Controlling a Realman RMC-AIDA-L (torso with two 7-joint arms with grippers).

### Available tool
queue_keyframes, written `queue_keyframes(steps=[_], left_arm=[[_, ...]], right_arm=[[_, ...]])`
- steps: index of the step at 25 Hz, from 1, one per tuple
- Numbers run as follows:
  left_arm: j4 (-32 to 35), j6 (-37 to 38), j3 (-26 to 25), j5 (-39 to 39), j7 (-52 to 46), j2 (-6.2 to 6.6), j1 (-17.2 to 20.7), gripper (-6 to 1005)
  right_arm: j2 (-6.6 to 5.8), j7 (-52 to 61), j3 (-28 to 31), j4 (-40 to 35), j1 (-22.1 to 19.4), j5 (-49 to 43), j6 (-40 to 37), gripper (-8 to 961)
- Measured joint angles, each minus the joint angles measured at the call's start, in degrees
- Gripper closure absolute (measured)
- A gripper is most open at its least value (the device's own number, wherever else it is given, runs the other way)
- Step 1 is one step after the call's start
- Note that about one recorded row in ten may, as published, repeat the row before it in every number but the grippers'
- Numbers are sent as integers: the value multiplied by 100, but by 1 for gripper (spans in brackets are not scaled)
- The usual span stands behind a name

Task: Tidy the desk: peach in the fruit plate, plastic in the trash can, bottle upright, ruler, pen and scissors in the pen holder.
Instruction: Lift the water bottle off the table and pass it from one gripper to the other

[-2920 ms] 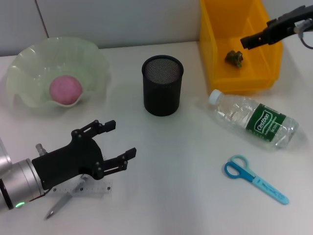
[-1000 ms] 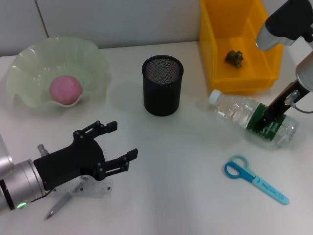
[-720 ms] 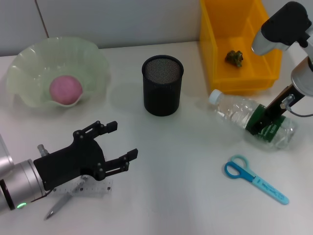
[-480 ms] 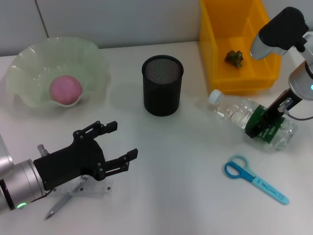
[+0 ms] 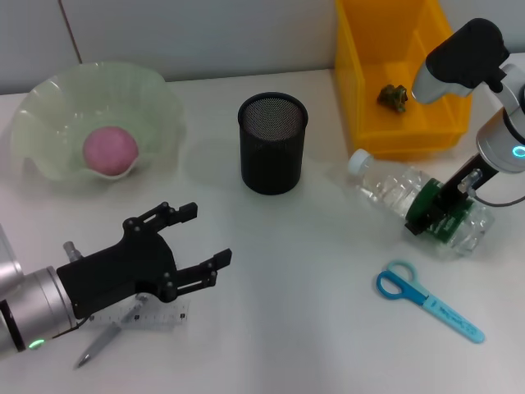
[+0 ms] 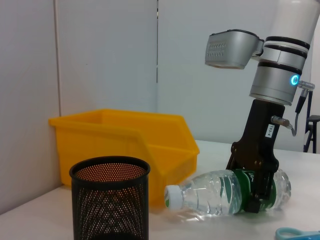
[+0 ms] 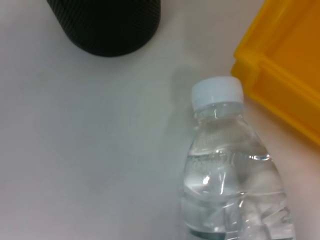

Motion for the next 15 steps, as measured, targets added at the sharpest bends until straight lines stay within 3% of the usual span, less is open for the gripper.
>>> queue_keyframes(steps=[15], left_arm=[[0, 47, -52, 0, 7, 0, -42, 149]], right_arm=[[28, -5, -17, -1000, -375, 524, -744, 180]])
